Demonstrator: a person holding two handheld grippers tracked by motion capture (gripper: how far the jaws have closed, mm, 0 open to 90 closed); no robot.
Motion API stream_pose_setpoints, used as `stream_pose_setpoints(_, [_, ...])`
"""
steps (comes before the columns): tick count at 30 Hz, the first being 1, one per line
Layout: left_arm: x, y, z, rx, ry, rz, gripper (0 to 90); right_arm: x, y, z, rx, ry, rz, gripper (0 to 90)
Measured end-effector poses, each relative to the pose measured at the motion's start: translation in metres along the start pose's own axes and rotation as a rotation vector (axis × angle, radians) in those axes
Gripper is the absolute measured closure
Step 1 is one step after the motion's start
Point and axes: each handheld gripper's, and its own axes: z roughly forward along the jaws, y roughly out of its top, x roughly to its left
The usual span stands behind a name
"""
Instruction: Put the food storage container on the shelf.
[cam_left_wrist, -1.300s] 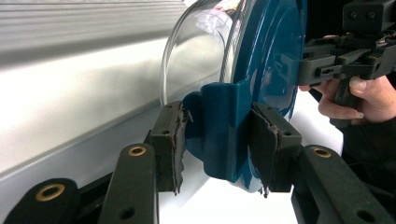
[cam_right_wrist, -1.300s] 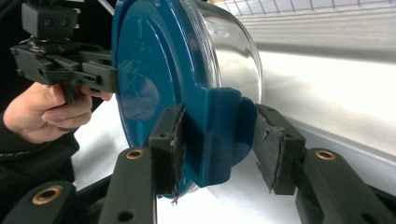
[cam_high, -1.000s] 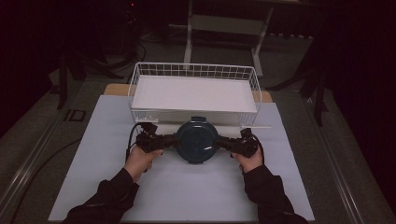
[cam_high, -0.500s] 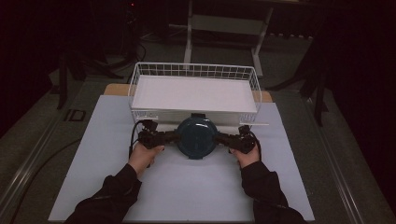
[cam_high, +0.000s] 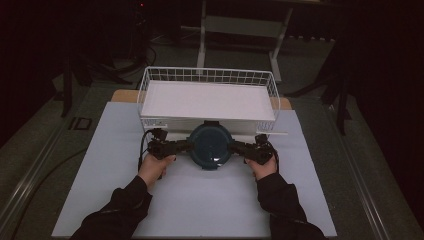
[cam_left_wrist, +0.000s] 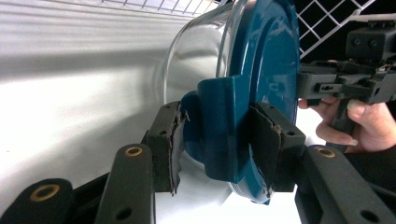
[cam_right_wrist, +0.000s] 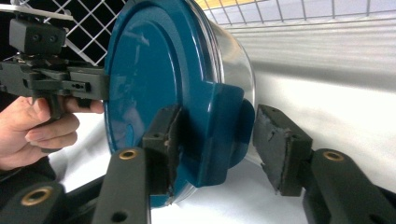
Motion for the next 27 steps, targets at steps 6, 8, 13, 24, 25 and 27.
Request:
stream_pose_setpoints(6, [-0.002,0.001,0.001,-0.024,0.048,0.019,49.2,0.002,-0.001,0.003,-0.016,-0.027,-0.005,45.8])
stream_pose_setpoints(8, [-0.002,0.002,0.001,-0.029,0.066,0.034,48.1,0.003,0.001,0.004,-0.016,-0.039,-0.006,45.0])
stream_pose_setpoints(13, [-0.007,0.006,0.003,-0.049,0.142,0.105,42.9,0.006,0.004,0.005,-0.028,-0.072,0.0,45.1])
stream_pose_setpoints(24, [-0.015,0.009,0.005,-0.069,0.218,0.185,42.0,0.008,0.009,0.009,-0.058,-0.133,-0.013,43.0])
stream_pose_setpoints(25, [-0.018,0.008,0.005,-0.067,0.211,0.175,37.4,0.012,0.008,0.009,-0.049,-0.141,-0.011,41.5])
stream_pose_setpoints(27, [-0.02,0.008,0.003,-0.054,0.159,0.216,28.8,0.014,0.008,0.008,-0.046,-0.149,-0.012,40.1])
